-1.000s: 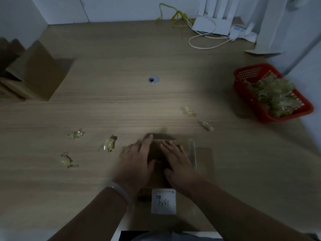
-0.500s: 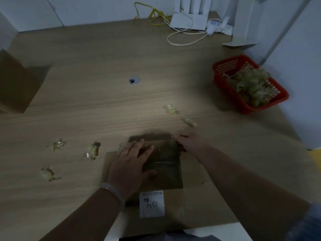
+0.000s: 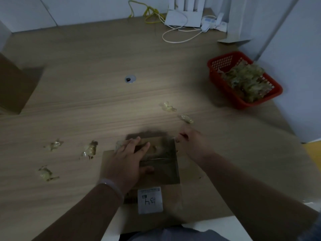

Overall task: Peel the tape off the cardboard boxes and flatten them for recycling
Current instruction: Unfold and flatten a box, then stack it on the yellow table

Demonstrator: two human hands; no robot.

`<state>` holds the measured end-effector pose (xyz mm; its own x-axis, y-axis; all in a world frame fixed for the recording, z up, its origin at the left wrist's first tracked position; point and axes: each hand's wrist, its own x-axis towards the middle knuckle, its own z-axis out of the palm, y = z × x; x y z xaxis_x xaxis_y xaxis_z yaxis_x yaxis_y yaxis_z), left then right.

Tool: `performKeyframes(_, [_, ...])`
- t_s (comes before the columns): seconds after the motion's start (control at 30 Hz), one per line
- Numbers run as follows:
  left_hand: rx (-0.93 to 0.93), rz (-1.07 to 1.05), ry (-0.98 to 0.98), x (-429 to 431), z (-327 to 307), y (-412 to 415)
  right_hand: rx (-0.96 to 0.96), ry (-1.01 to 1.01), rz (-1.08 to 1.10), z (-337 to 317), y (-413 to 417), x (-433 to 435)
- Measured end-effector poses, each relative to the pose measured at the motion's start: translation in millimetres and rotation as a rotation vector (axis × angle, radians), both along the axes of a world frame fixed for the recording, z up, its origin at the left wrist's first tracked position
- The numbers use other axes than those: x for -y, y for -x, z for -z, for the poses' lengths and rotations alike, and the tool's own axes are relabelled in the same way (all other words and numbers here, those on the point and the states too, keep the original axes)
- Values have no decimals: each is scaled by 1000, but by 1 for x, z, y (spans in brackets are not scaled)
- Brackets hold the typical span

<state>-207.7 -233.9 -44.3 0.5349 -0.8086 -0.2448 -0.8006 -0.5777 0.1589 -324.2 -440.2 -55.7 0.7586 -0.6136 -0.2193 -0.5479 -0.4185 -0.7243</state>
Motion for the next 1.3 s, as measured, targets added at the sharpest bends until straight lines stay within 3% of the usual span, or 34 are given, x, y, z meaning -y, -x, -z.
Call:
performKeyframes(0.1, [-11,-9,-7,1,1,0,90,-60,11,3,11,-4])
performKeyframes(0.27, [-22,-23,0,0,1,0,227,-638,291,5,12,-2])
performKeyframes(0.33, [-15,-18,-4,0,1,0,230,-736,354,7,9,-3])
performKeyframes(0.4, [-8,-13,-9,0,1,0,181,-669,341,14,6,-5])
performKeyframes(0.5, [-5,-13,-19,0,2,-1,58,-350,239,22,6,-10])
performKeyframes(0.7, [-19,-30,-4,1,4,-1,100,93,-72,24,23,-27])
performKeyframes(0.87, [-17,-24,0,0,4,-1,114,-1,187,24,16,-26])
performKeyframes(1.17, [-29,-31,3,1,4,-2,221,291,-60,23,25,-24])
performKeyframes(1.3, [-25,-42,15,1,5,-1,235,138,-8,21,40,-28])
